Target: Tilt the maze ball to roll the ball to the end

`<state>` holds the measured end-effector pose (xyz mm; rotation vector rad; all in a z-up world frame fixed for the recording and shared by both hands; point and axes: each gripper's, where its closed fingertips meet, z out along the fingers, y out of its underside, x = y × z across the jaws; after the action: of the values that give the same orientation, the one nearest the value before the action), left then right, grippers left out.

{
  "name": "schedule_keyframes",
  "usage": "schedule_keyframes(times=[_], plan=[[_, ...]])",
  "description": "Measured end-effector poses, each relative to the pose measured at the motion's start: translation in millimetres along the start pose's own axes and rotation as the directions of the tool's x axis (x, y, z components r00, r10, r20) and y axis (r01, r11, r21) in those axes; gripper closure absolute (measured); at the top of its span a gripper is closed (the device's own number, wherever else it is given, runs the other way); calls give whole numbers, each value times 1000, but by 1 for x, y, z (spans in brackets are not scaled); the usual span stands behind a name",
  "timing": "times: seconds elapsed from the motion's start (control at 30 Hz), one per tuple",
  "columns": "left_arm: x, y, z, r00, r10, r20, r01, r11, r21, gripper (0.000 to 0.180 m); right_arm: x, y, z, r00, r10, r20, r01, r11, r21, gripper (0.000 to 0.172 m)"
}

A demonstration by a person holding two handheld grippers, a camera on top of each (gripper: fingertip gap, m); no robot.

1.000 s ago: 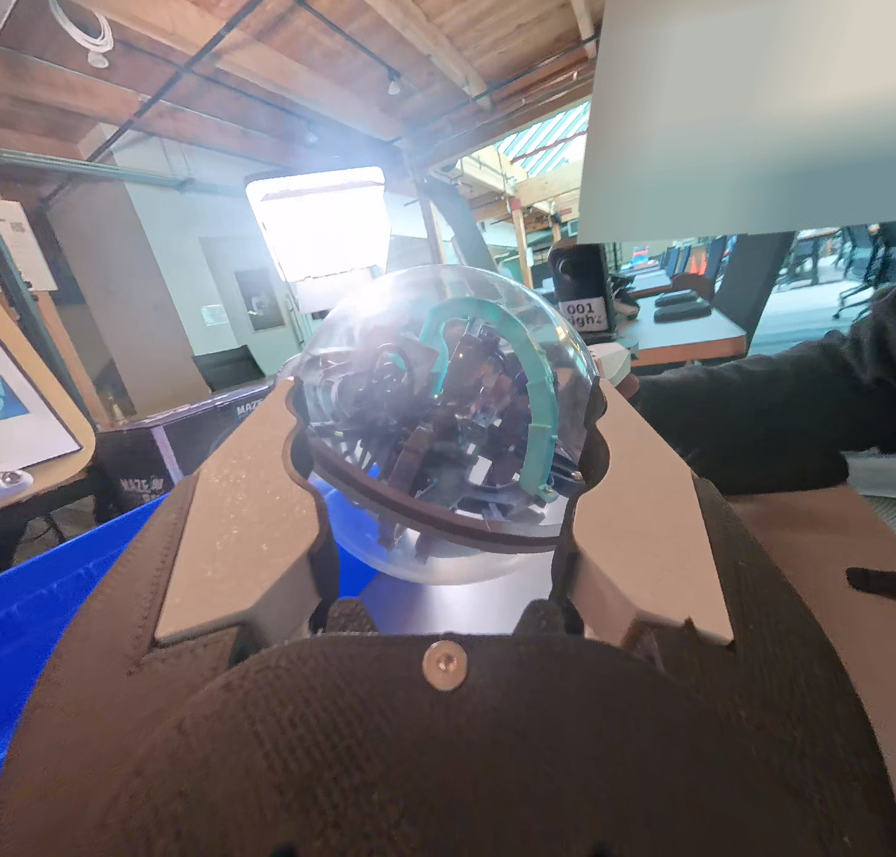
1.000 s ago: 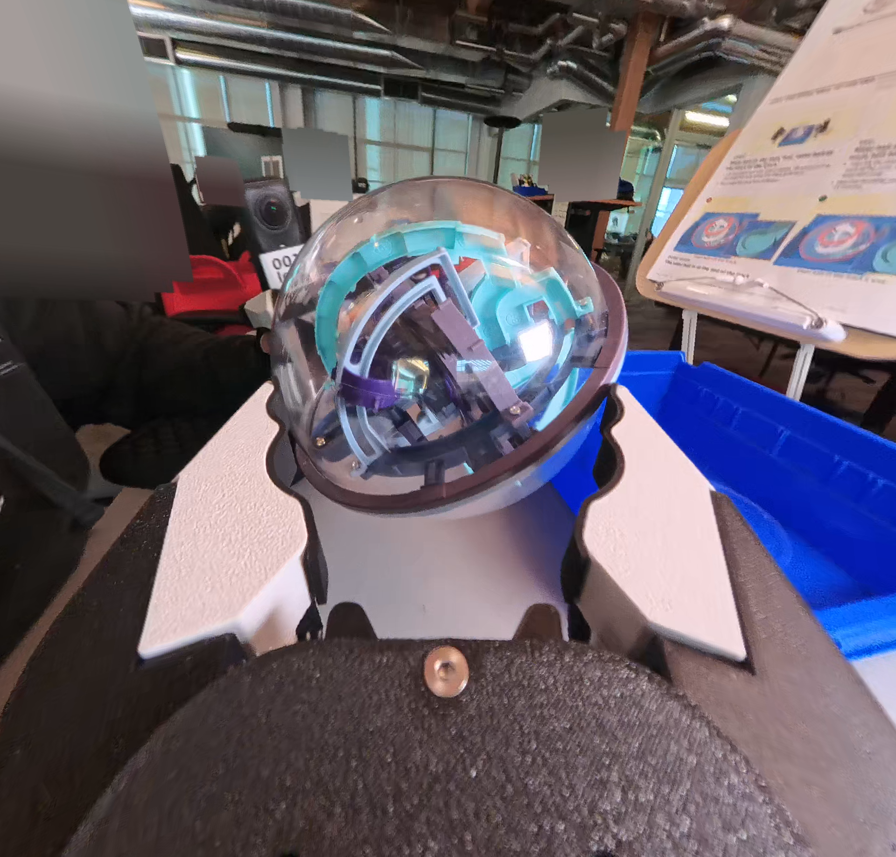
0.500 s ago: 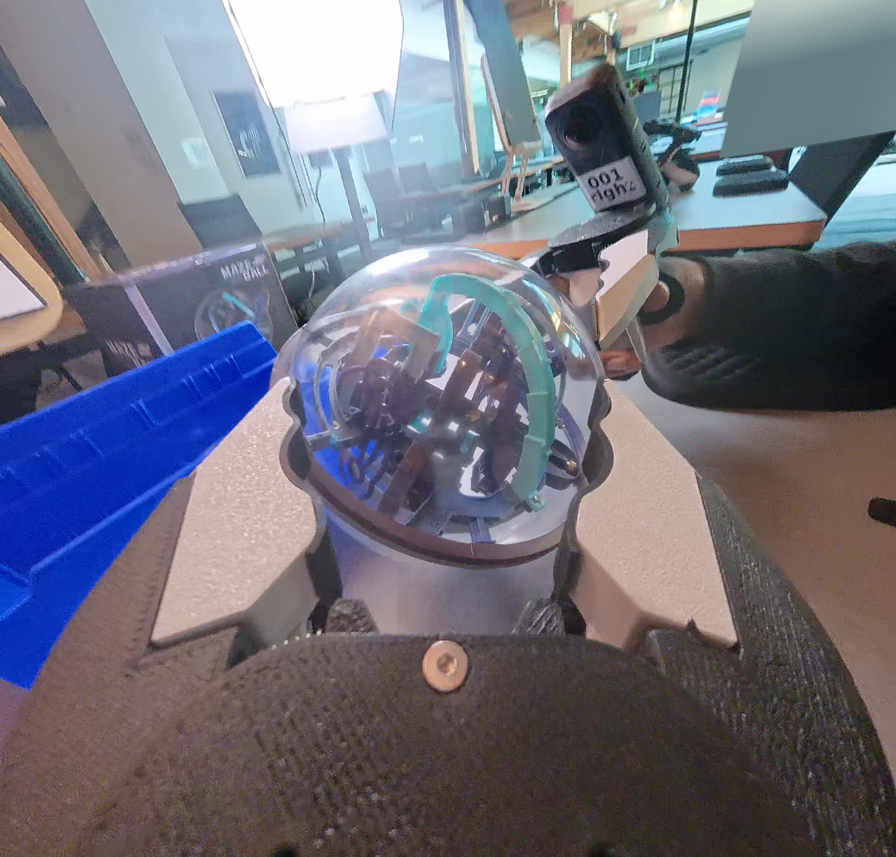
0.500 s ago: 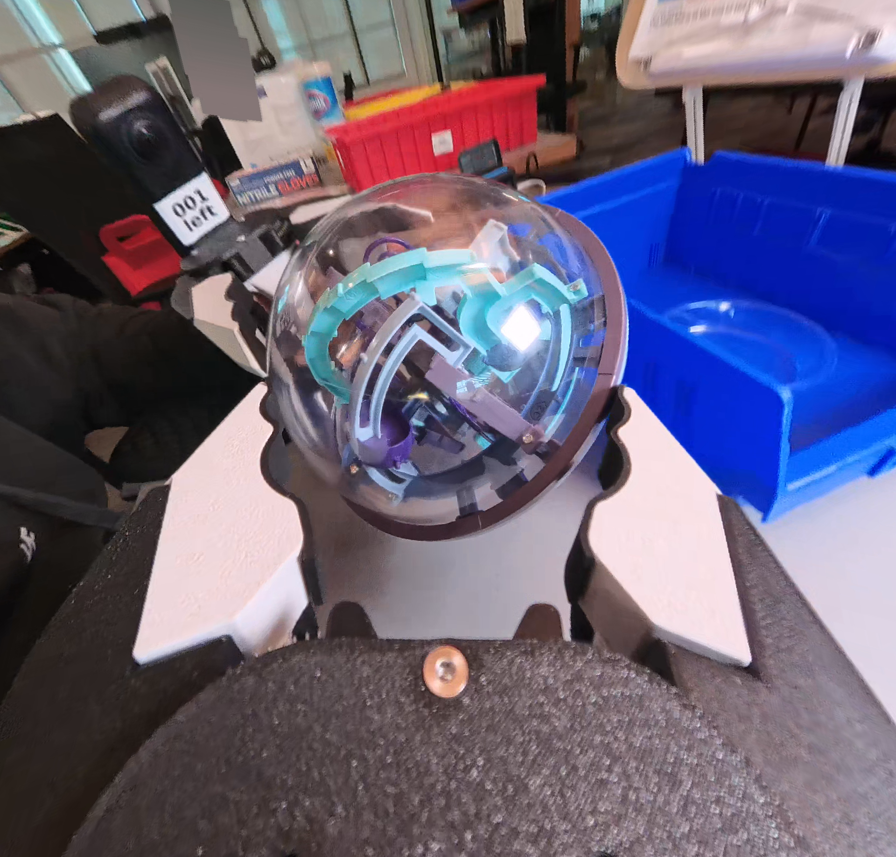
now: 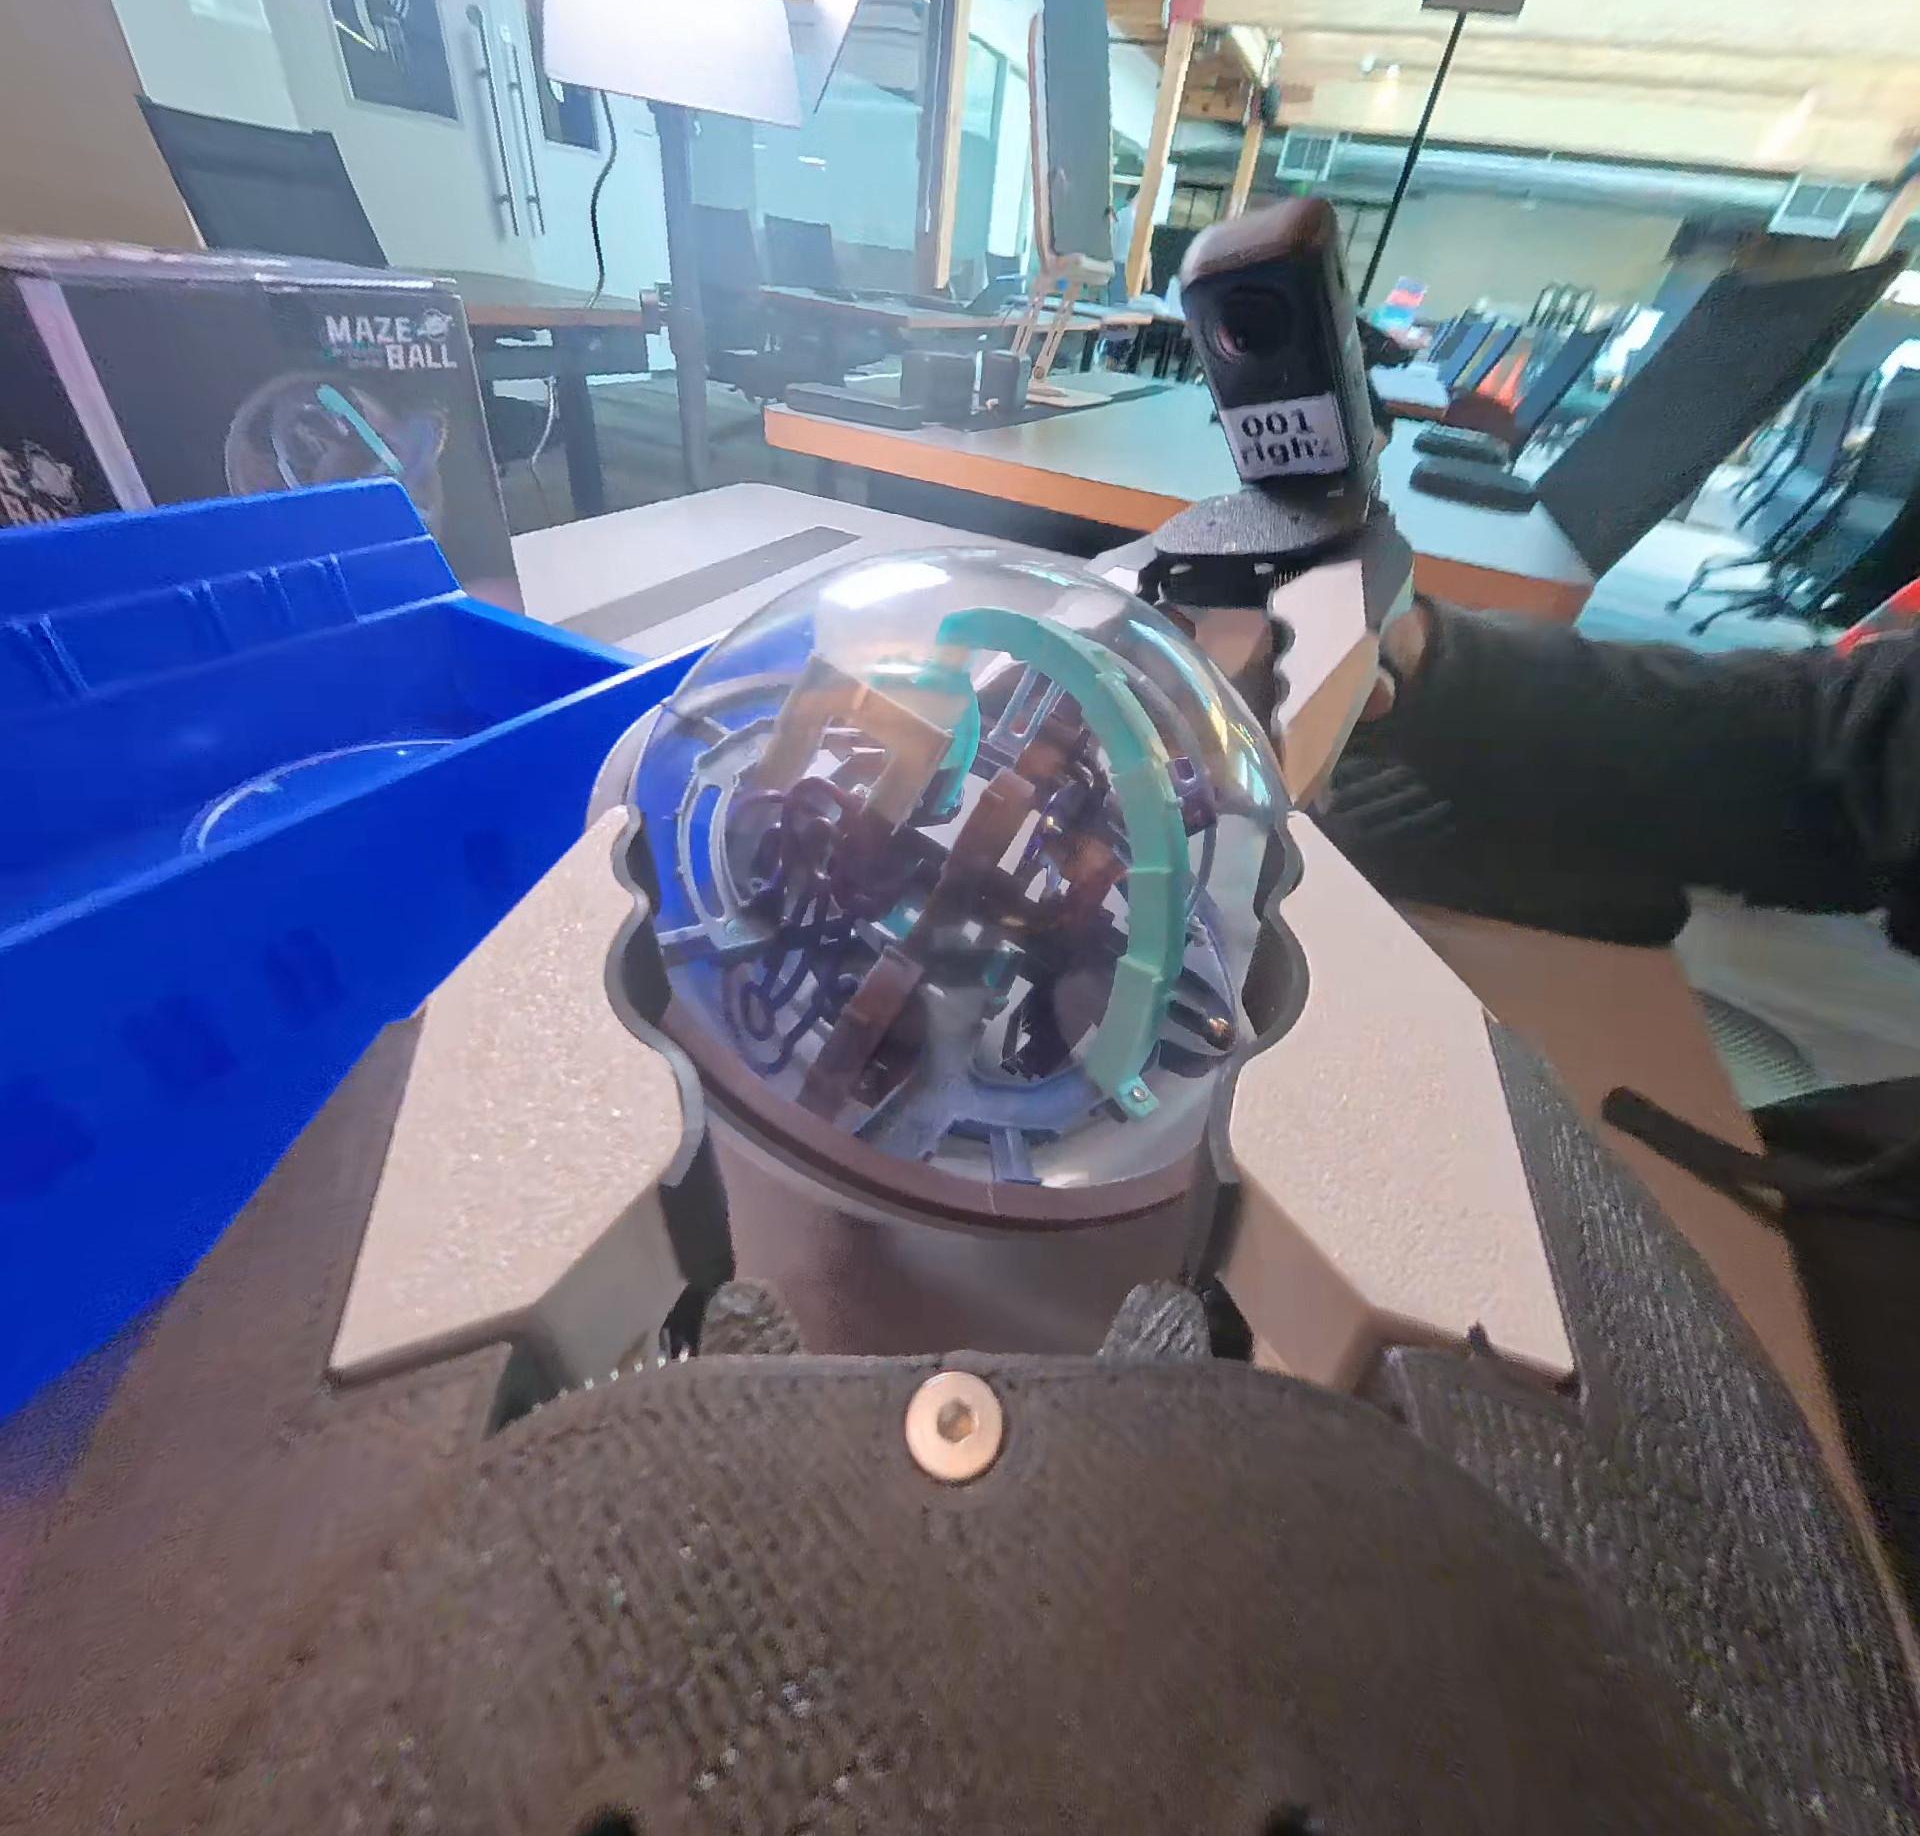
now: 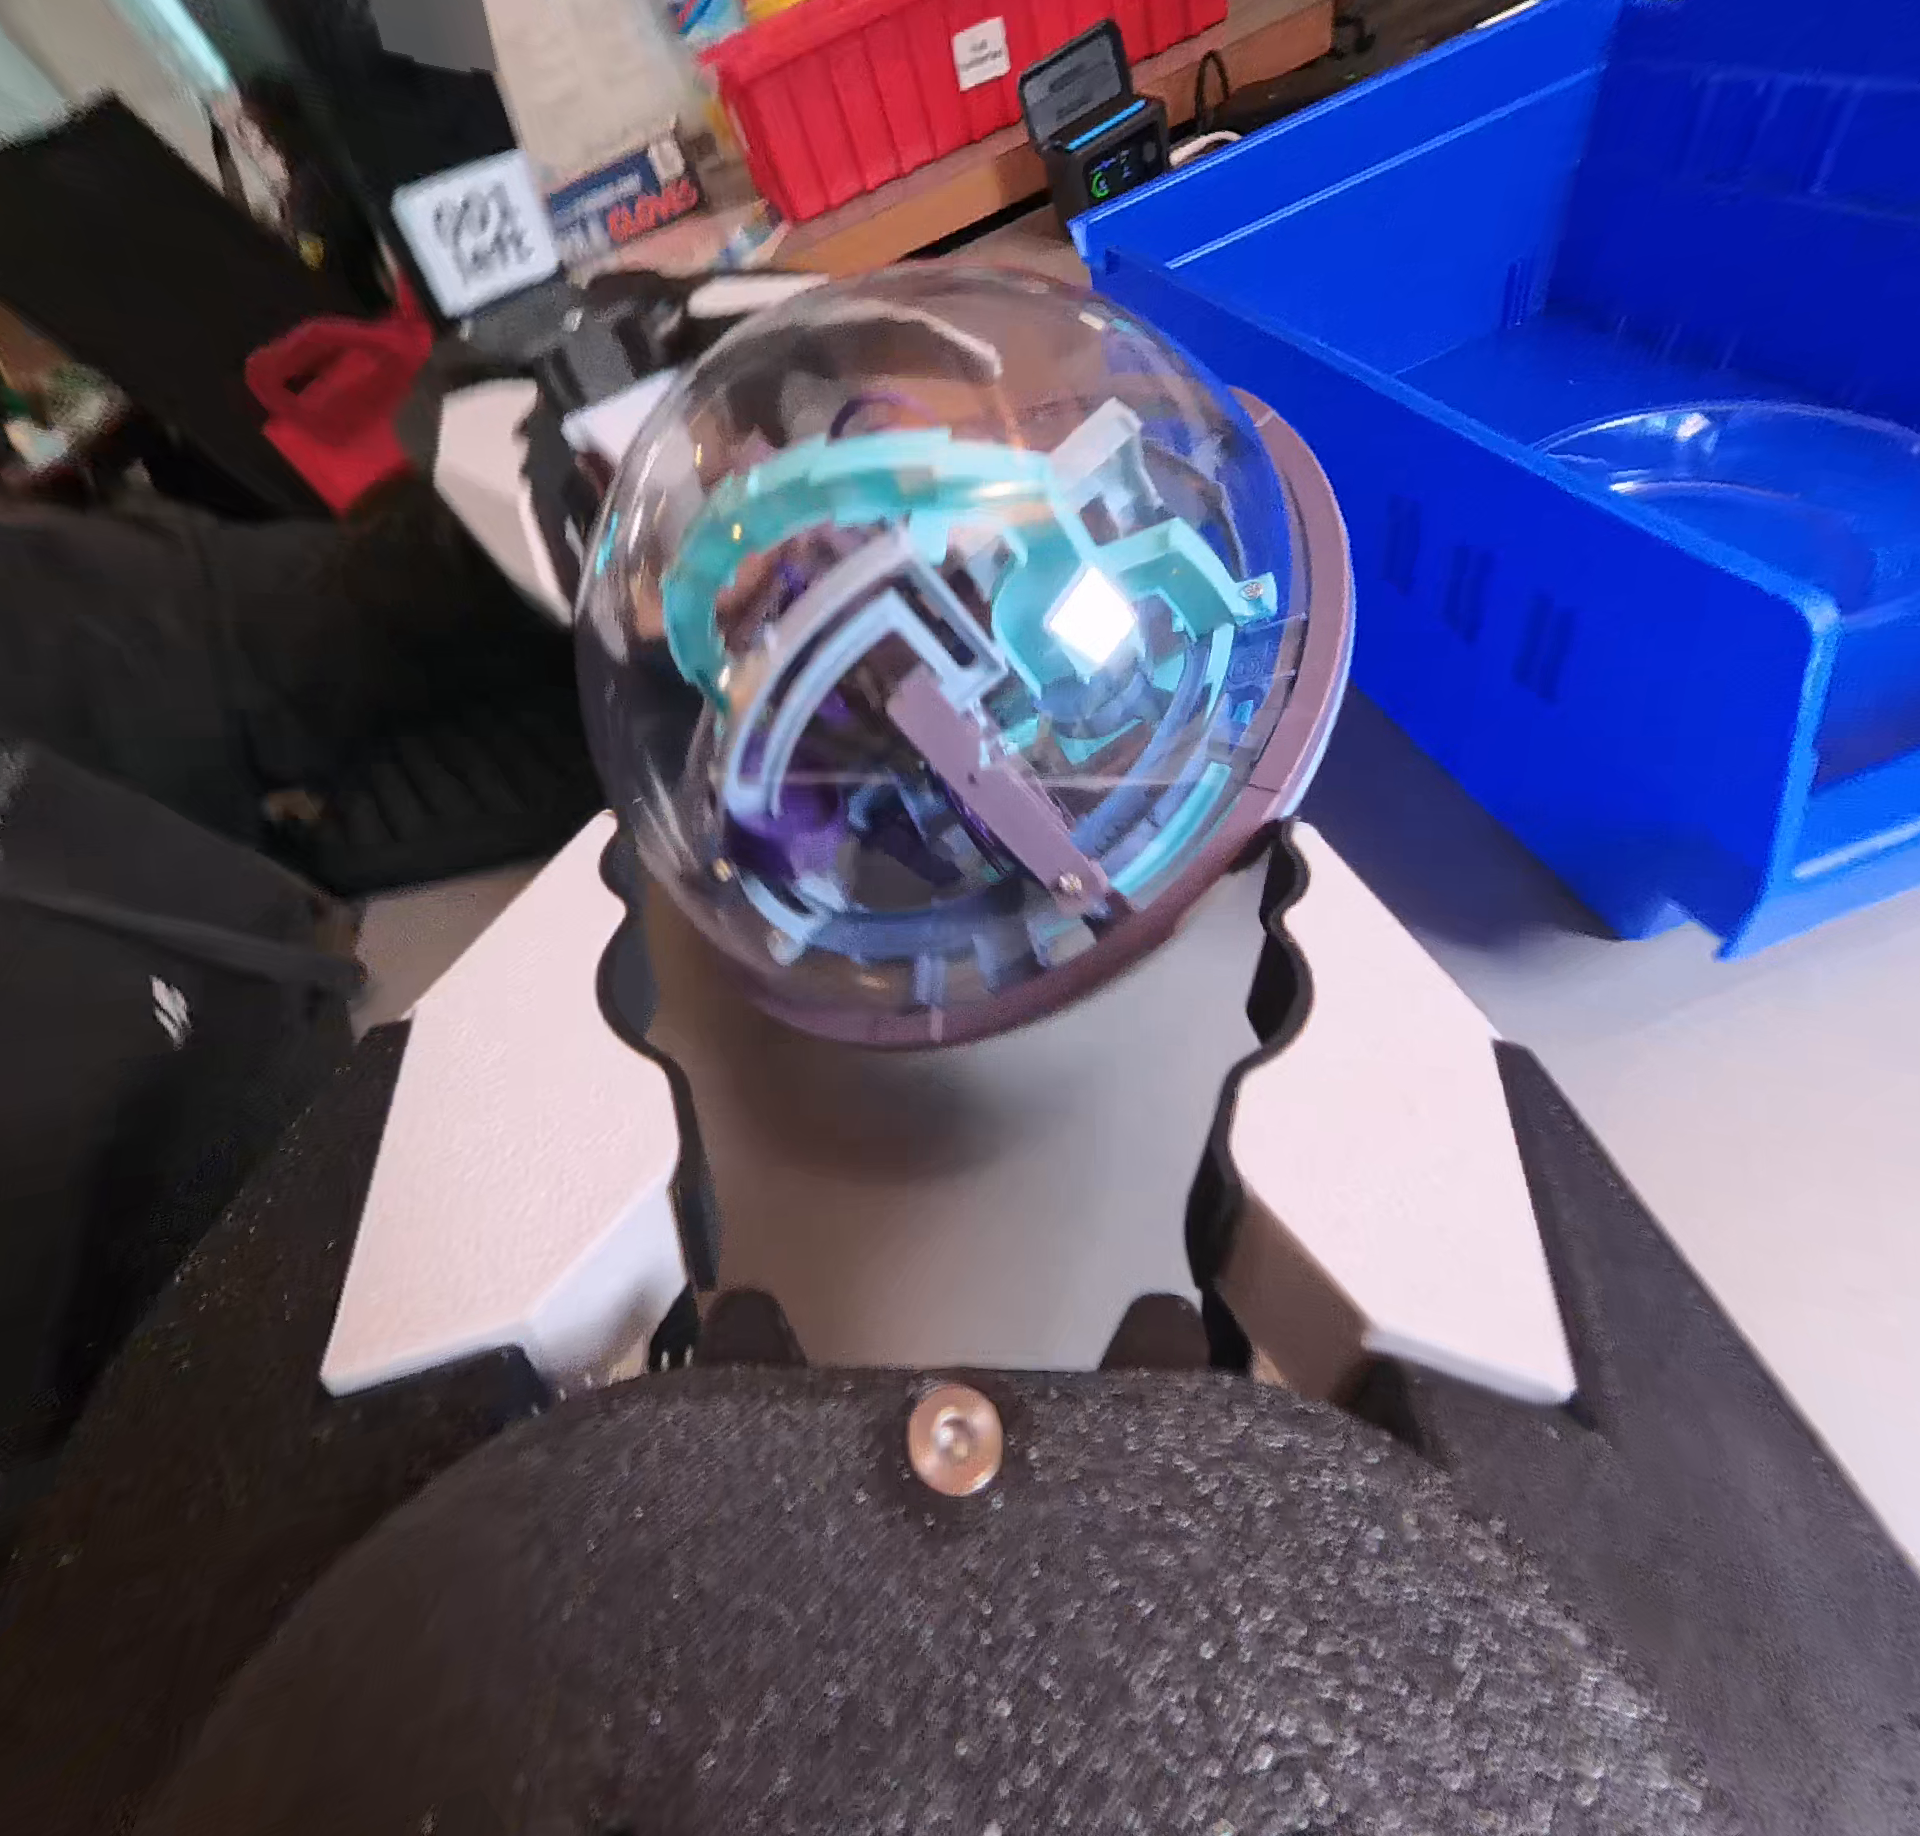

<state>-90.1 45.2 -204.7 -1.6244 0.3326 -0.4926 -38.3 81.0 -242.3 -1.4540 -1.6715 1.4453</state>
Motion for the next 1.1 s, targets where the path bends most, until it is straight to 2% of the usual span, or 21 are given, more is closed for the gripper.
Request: schedule_keyframes(times=[0.1, 0.2, 0.27, 0.37, 0.5, 0.57, 0.63, 0.67, 0.7, 0.77, 0.8, 0.9, 0.97, 1.1], plan=[[-8, -3, -3, 998, -58, 2, 58, 998, 34, 83, 9, 14, -13, 969, -245, -34, 243, 969, -49, 70], [-18, -2, -5, 999, -44, 32, 43, 999, 29, 89, 12, 25, -27, 869, -486, -90, 480, 874, -78, 86], [-13, 5, -2, 1000, -23, -12, 23, 1000, 0, 91, 18, 23, -30, 796, -580, -173, 573, 814, -93, 88], [-13, 14, 5, 1000, 30, -2, -30, 999, -24, 78, 26, 15, -29, 690, -672, -270, 662, 736, -141, 85], [-10, 16, 7, 994, 101, 38, -98, 993, -66, 79, 34, 10, -29, 604, -728, -325, 710, 676, -196, 85], [-6, 15, 5, 982, 183, 49, -178, 980, -89, 87, 38, 13, -30, 545, -771, -331, 736, 628, -252, 88], [-2, 9, 0, 961, 275, 39, -271, 959, -85, 107, 44, 16, -33, 490, -806, -333, 752, 584, -307, 92], [-5, 2, -3, 946, 318, 58, -314, 947, -66, 115, 44, 15, -34, 476, -814, -334, 759, 572, -311, 95], [-11, -5, -6, 929, 363, 74, -360, 931, -54, 116, 44, 15, -35, 471, -817, -334, 764, 566, -309, 96], [-21, -9, -6, 907, 419, 30, -416, 907, -68, 106, 46, 12, -36, 458, -822, -340, 768, 558, -314, 97], [-26, -7, -4, 908, 419, -17, -419, 904, -87, 94, 47, 12, -36, 445, -827, -343, 773, 548, -320, 98], [-26, 5, 6, 931, 295, -214, -327, 935, -139, 78, 54, 13, -36, 409, -843, -350, 779, 522, -348, 104], [-21, 12, 14, 913, 300, -277, -349, 925, -149, 74, 57, 12, -38, 386, -847, -365, 783, 510, -357, 109], [-14, 12, 28, 927, 272, -258, -306, 947, -98, 67, 61, 15, -43, 317, -876, -364, 791, 456, -408, 115]])
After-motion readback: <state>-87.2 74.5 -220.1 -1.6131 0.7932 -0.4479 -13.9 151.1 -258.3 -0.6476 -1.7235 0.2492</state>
